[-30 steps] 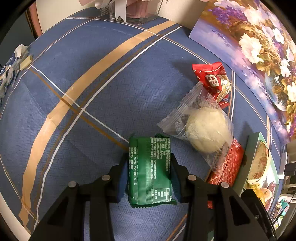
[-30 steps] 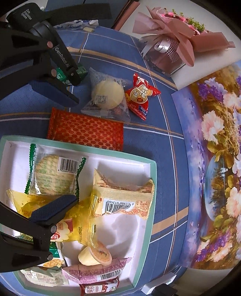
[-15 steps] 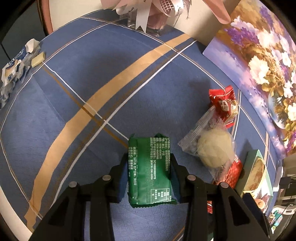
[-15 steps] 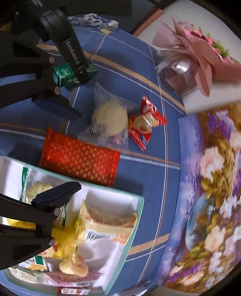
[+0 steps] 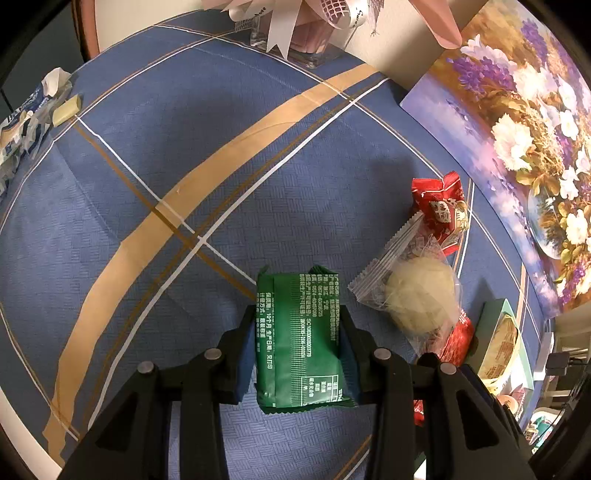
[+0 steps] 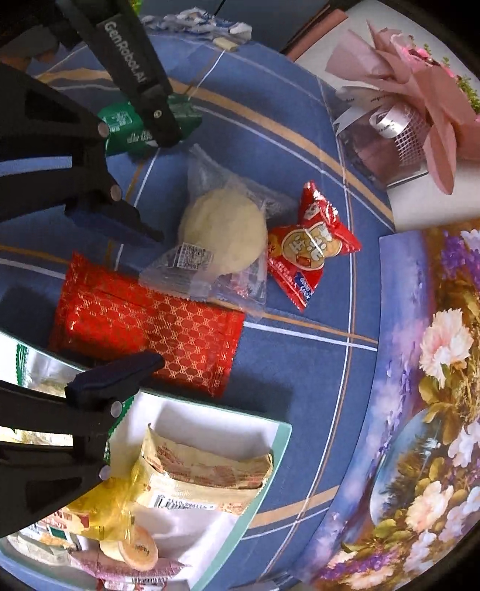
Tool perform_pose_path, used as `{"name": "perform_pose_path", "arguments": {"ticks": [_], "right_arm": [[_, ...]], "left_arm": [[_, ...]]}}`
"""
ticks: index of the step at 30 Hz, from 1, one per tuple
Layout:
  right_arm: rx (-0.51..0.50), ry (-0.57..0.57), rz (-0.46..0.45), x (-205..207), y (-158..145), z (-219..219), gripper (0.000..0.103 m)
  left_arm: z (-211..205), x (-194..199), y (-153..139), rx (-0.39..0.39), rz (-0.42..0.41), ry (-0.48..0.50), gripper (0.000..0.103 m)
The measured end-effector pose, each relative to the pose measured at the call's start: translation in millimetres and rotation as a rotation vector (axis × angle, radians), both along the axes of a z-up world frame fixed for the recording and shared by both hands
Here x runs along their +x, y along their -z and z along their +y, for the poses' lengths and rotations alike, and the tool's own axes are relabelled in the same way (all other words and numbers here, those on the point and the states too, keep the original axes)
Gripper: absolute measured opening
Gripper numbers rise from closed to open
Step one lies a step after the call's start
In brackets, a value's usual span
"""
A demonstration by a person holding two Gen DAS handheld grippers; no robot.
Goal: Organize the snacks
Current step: 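Lift the green pack with left tool while right tool grasps the red patterned pack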
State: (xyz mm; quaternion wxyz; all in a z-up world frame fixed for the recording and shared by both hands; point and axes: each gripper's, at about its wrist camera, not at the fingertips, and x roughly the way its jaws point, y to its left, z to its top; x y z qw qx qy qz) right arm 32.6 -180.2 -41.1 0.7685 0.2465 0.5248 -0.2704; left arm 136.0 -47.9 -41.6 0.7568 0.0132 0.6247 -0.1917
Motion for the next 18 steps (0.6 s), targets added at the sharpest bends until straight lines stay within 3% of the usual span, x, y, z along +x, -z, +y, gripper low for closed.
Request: {"name": "perform_pose_path", "arguments": {"ticks": [18], "right_arm": [[-0.027, -0.002, 0.120, -0.3, 3.6, 2.1, 0.061]], "left_arm": [[-2.8, 2.4, 2.2, 0.001, 0.004, -0.002, 0.042]]}}
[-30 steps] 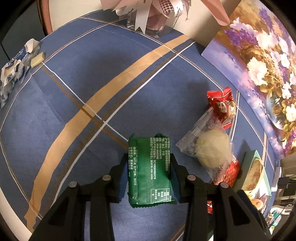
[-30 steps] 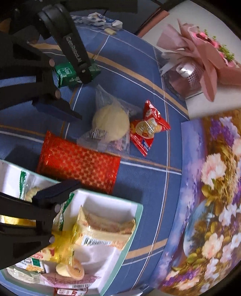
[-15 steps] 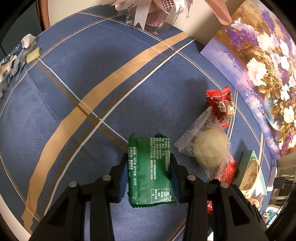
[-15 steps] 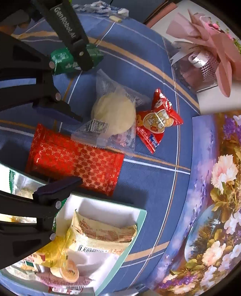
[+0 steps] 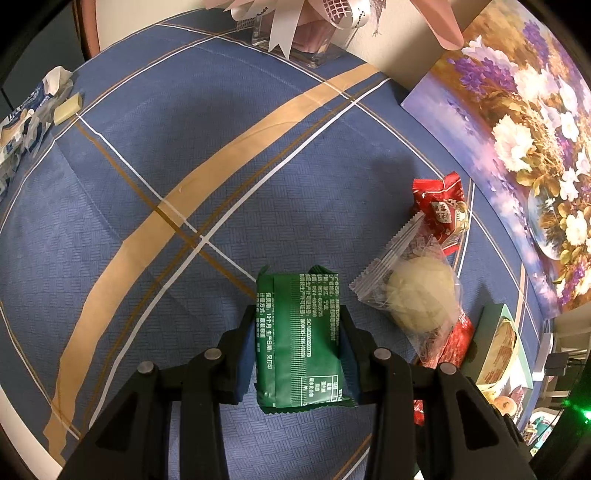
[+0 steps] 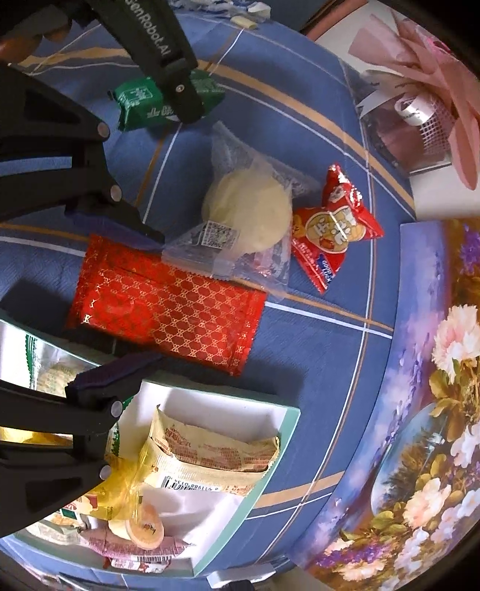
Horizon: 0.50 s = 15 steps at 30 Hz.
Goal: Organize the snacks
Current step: 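Lift the green pack with left tool while right tool grasps the red patterned pack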
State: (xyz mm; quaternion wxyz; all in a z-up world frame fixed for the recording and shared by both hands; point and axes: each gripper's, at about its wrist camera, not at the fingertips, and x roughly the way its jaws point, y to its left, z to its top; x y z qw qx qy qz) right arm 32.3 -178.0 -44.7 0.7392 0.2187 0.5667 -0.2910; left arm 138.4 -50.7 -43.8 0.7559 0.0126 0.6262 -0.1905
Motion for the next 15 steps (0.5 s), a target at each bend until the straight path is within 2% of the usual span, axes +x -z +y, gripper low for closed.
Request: {"name": "perform_pose_path", "arguments": {"ticks": [9, 15], "right_arm": [[-0.029, 0.009, 0.064, 27, 12, 5, 0.063], [-0.050, 0.032, 0.094, 45, 16, -7, 0.064]], "left_arm": [[7, 2, -3, -0.008, -0.002, -0.008, 0.042], [18, 6, -8, -0.018, -0.003, -0.031, 0.042]]}}
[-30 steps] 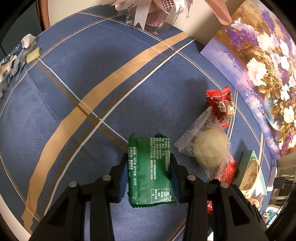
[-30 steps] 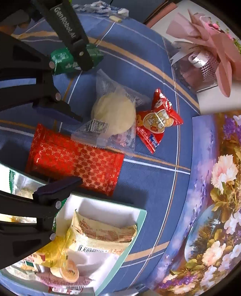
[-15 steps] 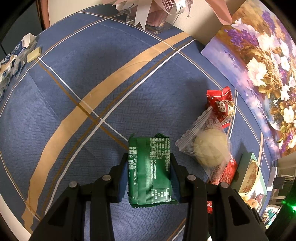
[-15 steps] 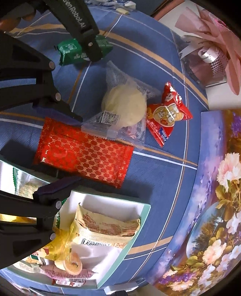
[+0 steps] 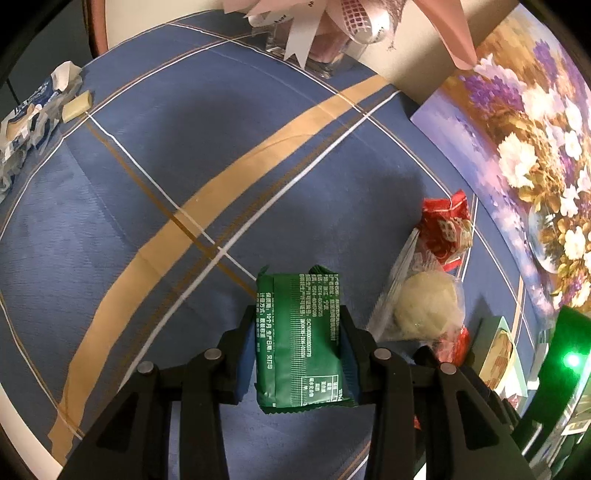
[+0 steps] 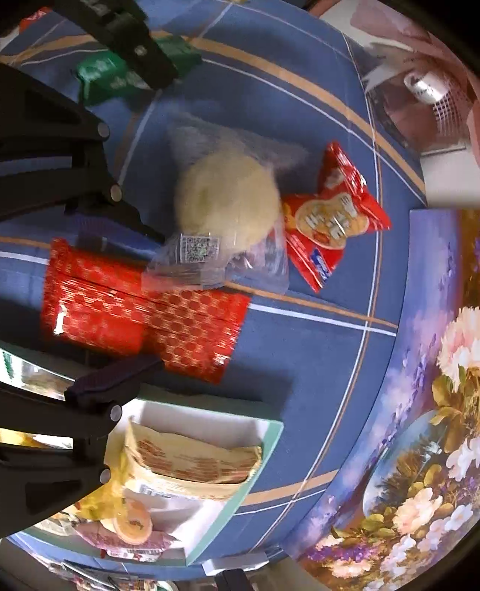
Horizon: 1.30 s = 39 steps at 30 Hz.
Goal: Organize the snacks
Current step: 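Lift the green pack with left tool while right tool grasps the red patterned pack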
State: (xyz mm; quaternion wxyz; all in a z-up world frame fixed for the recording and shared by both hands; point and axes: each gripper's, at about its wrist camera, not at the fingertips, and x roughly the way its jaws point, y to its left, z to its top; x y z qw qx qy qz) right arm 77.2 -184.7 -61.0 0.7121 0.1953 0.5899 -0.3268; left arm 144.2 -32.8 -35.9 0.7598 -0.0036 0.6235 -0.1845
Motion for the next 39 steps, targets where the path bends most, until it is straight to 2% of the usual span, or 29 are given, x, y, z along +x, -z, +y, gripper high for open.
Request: {"name": "perform_pose_path", "arguments": {"ticks": [6, 9, 13, 18, 23, 29, 35, 39], "right_arm": [[-0.005, 0.012, 0.008, 13, 2, -12, 0.064], [-0.013, 0.000, 0.002, 5, 0, -7, 0.064], [0.006, -0.014, -0.028, 0, -3, 3, 0.064], [0.079, -0.045, -0.102, 1, -11, 17, 0.062], [0.088, -0.038, -0.119, -4, -14, 21, 0.060], [0.049, 0.019, -0.061, -20, -9, 4, 0.058], [0.043, 0.013, -0.023, -17, -4, 9, 0.058], [0.081, 0.015, -0.043, -13, 1, 12, 0.059]], "left_arm": [[4, -1, -1, -0.006, 0.009, -0.005, 0.042], [4, -2, 0, -0.009, 0.016, -0.002, 0.042], [3, 2, 1, -0.011, 0.018, -0.001, 0.042], [3, 3, 1, -0.010, 0.016, 0.001, 0.042], [3, 4, 2, -0.008, 0.020, 0.004, 0.042], [0, 3, 4, -0.005, 0.024, 0.012, 0.042], [-2, 6, 6, -0.004, 0.024, 0.009, 0.042], [-3, 6, 7, -0.005, 0.026, 0.015, 0.042]]}}
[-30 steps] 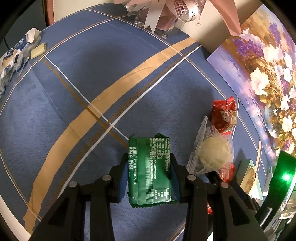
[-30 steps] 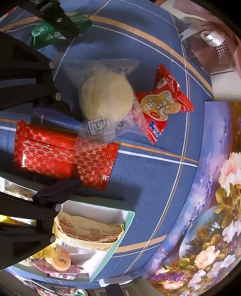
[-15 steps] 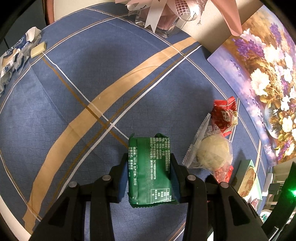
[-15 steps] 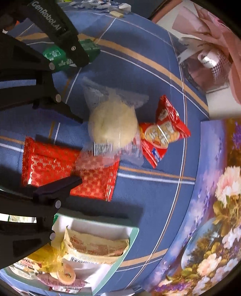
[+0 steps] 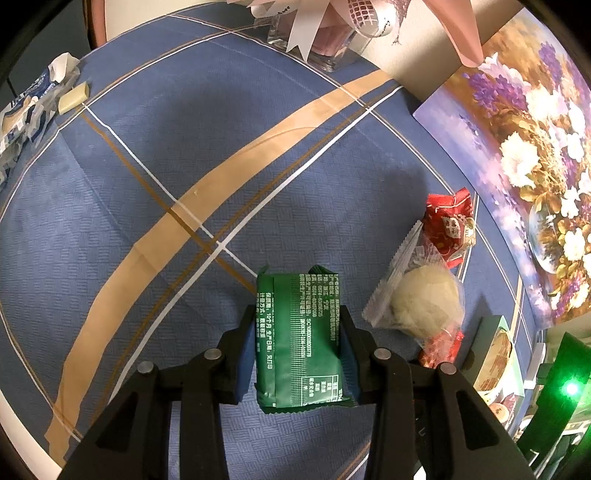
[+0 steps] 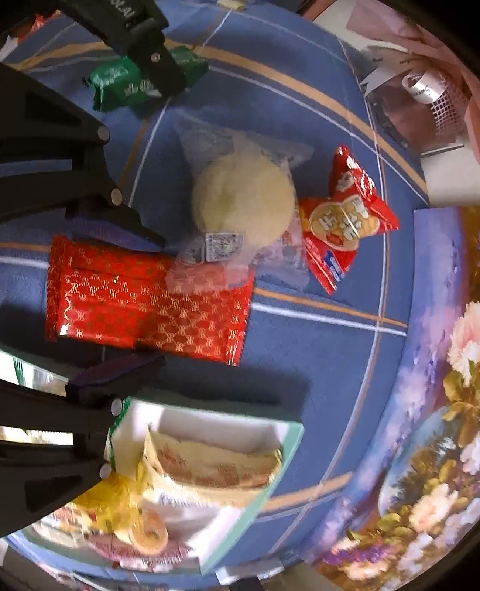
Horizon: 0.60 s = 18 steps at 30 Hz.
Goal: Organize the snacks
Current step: 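Lift the green pack with left tool while right tool grasps the red patterned pack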
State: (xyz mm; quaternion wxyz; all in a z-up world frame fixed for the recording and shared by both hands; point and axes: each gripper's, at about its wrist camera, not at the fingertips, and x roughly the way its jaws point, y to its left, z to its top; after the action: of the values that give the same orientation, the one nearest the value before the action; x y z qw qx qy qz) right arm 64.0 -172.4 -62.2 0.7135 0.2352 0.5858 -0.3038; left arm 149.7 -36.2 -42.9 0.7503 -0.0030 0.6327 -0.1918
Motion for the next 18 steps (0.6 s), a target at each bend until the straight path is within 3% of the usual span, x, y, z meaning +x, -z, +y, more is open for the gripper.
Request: {"name": "perform_pose_path", "arguments": {"ticks": [3, 18], "right_arm": [[0.037, 0.001, -0.028, -1, 3, 1, 0.059], [-0.007, -0.008, -0.043, -7, 8, 15, 0.059]], "left_arm": [[-2, -1, 2, 0.004, 0.001, 0.009, 0.042], [-19, -2, 15, 0.033, 0.016, 0.028, 0.042]]}}
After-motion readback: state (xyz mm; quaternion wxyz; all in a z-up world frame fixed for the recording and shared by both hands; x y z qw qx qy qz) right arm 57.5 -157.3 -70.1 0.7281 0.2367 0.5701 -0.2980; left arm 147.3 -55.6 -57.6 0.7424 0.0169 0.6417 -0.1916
